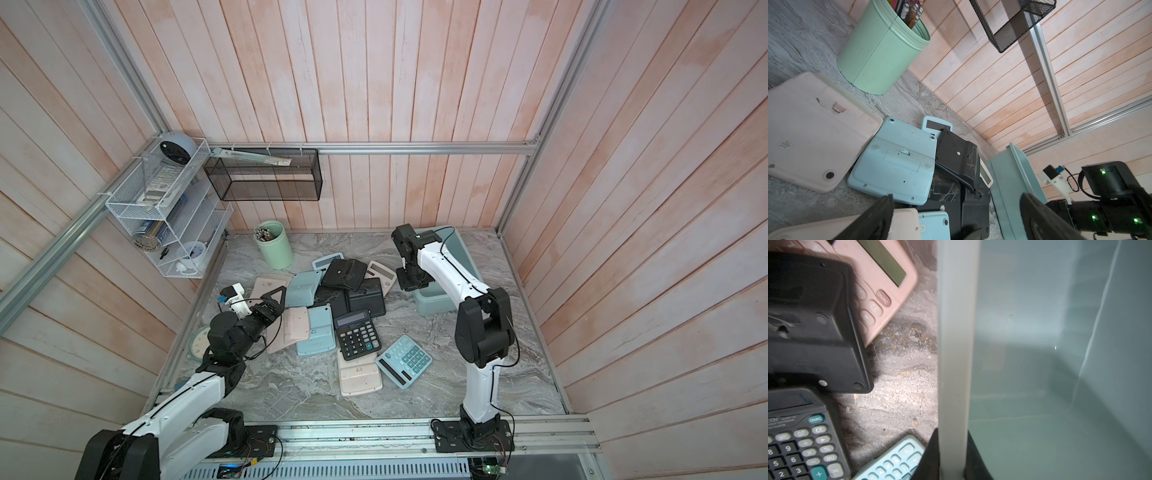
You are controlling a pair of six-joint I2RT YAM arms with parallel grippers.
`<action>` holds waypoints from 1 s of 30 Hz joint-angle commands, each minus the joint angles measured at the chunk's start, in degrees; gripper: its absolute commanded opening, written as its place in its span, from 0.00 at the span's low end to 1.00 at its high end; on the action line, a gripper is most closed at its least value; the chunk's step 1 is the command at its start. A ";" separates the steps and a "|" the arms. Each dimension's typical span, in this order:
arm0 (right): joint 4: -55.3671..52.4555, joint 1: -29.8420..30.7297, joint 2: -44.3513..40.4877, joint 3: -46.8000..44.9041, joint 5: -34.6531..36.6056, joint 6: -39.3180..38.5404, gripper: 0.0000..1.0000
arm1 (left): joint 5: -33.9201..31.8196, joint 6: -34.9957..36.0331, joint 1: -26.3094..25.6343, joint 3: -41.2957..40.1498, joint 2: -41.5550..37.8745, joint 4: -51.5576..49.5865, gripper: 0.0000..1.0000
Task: Put the calculator in the storage box
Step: Move the storage box to the center of the board.
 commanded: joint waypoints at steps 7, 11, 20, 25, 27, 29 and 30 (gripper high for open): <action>1.26 0.12 -9.75 -10.74 -4.71 5.42 0.15 | -3.04 0.46 -0.21 1.28 -2.47 -3.33 1.00; -0.77 0.43 -11.87 -10.22 -4.08 5.22 0.32 | -6.50 0.94 -0.26 1.50 -4.55 -8.02 1.00; -2.76 8.01 -17.42 -2.43 -4.86 5.67 0.55 | -16.72 -1.07 0.23 4.87 -10.46 -26.28 1.00; 8.81 12.13 -18.25 -5.97 -19.02 8.58 0.62 | -14.84 -1.69 3.35 9.31 -10.52 -38.54 1.00; 14.10 13.30 -17.39 -7.50 -24.85 10.31 0.64 | -12.37 -2.11 5.36 9.90 -10.27 -41.49 1.00; 19.15 14.38 -15.88 -8.60 -29.70 11.89 0.64 | -10.34 -2.22 7.23 9.80 -9.84 -43.19 1.00; 21.44 15.05 -14.91 -8.89 -31.32 12.90 0.65 | -9.53 -2.14 7.87 9.60 -9.48 -43.62 1.00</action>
